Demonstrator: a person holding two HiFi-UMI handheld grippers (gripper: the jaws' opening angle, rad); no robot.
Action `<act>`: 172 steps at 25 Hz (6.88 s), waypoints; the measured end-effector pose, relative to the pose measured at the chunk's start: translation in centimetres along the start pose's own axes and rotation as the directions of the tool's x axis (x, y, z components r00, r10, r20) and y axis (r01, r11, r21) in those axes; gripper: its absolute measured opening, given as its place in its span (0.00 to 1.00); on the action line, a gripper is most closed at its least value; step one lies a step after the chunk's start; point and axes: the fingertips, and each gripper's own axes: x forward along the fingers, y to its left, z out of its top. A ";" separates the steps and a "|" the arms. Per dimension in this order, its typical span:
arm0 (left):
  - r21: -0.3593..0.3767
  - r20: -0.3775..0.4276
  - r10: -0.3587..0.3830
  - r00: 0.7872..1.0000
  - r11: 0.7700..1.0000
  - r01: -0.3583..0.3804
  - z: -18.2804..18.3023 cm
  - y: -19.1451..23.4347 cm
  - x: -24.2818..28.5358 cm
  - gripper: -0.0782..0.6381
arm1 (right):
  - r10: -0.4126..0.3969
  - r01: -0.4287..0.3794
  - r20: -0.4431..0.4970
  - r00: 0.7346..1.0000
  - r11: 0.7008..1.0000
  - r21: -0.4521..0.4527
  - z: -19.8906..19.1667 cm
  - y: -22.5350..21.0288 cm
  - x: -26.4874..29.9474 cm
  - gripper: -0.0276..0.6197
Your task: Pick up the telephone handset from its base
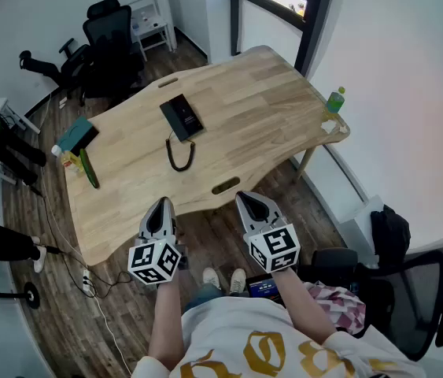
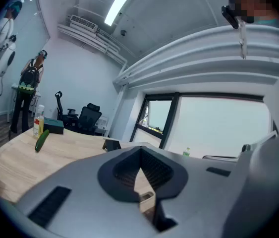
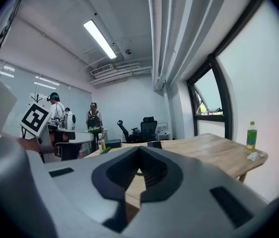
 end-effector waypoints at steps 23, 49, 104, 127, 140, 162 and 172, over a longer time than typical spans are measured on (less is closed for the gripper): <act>0.002 -0.010 -0.023 1.000 1.000 0.023 0.8 0.8 7.8 0.12 | -0.091 0.092 -0.015 0.996 0.993 0.072 0.6 -6.2 5.2 0.05; -0.065 -0.103 -0.050 0.993 0.997 0.044 2.8 13.8 30.8 0.12 | -0.135 0.135 -0.122 0.983 0.991 -0.006 2.7 -15.1 27.2 0.05; -0.262 -0.412 -0.087 0.907 0.965 -0.027 -10.5 18.1 39.8 0.42 | 0.055 -0.044 -0.403 0.914 0.998 0.036 -9.6 -18.5 40.4 0.05; -0.377 -0.410 -0.157 0.898 0.926 -0.010 -10.3 18.1 39.9 0.26 | 0.048 -0.037 -0.399 0.916 0.999 0.035 -9.7 -19.1 40.1 0.05; -0.424 -0.377 -0.191 0.906 0.905 0.015 -9.2 17.5 39.0 0.23 | 0.055 -0.043 -0.359 0.932 0.998 0.043 -8.2 -18.3 39.7 0.05; -0.579 -0.185 -0.336 0.924 0.797 0.173 -4.6 13.1 37.3 0.21 | 0.036 -0.029 -0.273 0.961 0.999 0.031 -4.6 -17.2 35.9 0.05; -0.591 -0.080 -0.443 0.893 0.742 0.316 -1.1 9.7 34.1 0.21 | 0.024 -0.023 -0.214 0.976 1.000 0.008 -2.4 -16.0 32.6 0.05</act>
